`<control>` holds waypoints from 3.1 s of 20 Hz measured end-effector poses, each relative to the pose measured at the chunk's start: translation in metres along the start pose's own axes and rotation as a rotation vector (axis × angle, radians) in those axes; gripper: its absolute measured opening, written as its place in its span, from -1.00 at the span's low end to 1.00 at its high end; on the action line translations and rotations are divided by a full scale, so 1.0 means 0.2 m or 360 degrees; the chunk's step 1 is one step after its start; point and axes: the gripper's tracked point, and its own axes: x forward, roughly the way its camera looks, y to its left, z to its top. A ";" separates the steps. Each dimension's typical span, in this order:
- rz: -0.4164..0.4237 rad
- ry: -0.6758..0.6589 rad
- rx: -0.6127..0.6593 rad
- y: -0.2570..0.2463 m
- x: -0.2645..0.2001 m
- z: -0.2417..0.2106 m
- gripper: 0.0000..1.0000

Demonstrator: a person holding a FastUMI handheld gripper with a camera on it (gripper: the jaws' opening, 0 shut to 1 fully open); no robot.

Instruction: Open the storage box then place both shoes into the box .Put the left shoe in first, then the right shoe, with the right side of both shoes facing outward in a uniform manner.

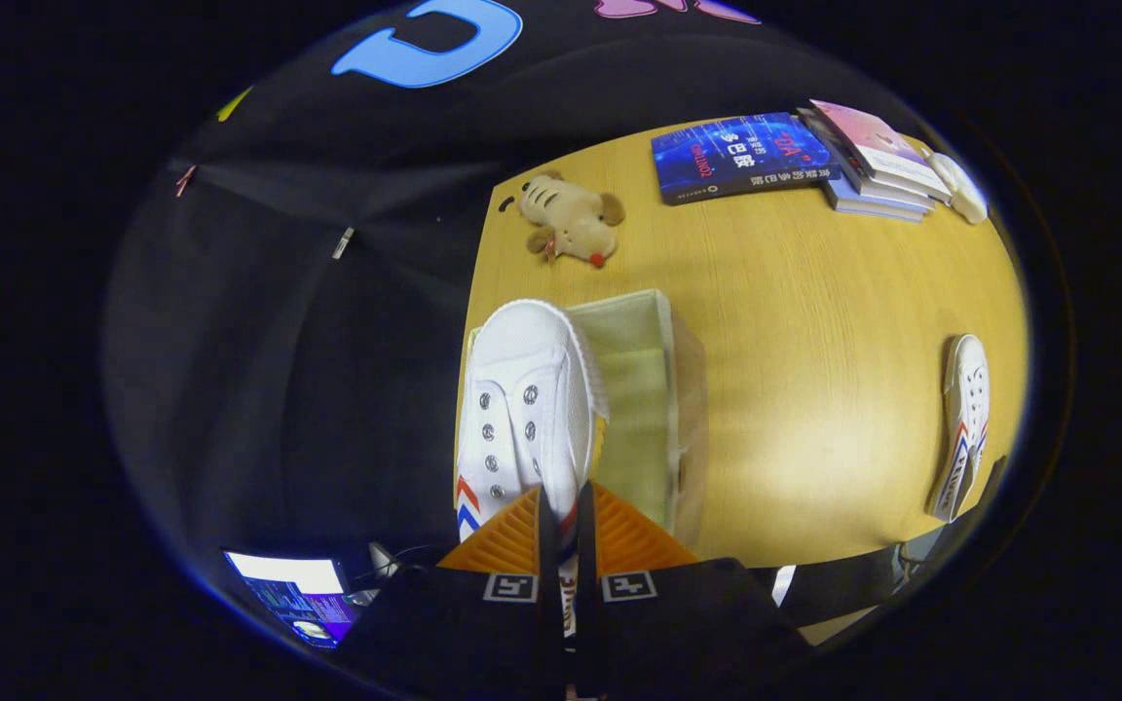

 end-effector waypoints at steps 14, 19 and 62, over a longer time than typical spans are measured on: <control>-0.0155 0.0035 0.0039 0.01 0.43 -0.03 -0.82; -0.0151 0.0014 0.0039 0.03 0.49 -0.04 -0.82; -0.0505 -0.0369 -0.0003 -1.53 -0.64 0.22 0.92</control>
